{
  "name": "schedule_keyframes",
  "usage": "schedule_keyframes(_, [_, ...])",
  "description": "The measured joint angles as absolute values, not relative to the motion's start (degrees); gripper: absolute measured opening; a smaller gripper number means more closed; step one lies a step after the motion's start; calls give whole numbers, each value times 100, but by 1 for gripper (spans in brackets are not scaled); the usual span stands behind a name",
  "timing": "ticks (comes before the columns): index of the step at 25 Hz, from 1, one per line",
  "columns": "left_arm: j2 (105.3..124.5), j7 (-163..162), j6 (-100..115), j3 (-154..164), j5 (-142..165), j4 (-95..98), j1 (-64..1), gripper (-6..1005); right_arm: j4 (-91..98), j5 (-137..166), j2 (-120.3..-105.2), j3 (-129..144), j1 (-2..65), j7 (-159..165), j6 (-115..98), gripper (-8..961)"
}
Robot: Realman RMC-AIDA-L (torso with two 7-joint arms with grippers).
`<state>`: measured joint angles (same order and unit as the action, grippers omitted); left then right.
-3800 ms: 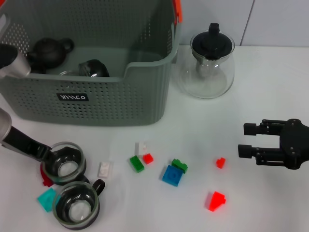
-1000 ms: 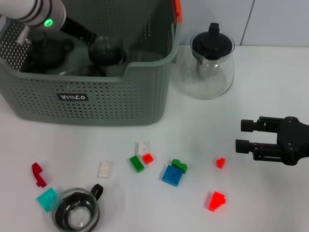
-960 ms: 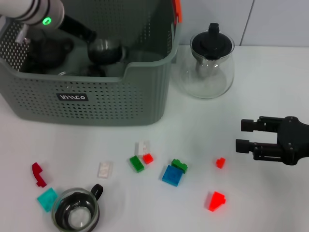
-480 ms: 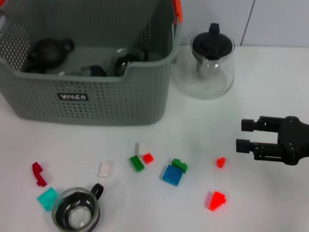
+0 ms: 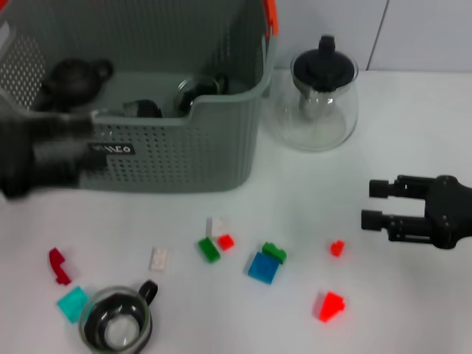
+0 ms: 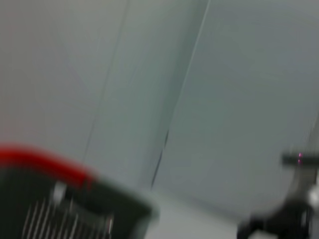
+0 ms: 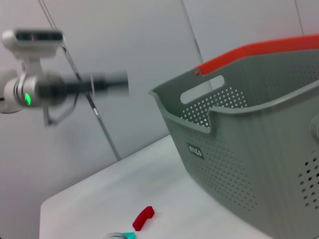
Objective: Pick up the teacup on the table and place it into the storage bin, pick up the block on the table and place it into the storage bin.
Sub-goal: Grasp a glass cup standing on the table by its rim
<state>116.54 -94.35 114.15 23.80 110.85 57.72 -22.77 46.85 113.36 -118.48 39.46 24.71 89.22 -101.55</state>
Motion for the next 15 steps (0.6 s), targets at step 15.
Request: schedule_keyframes(15, [12453,-8990,10859,3511,14375,7294,-2087,723,4675,11365,-11848,3959,2462,8924,-10170,732])
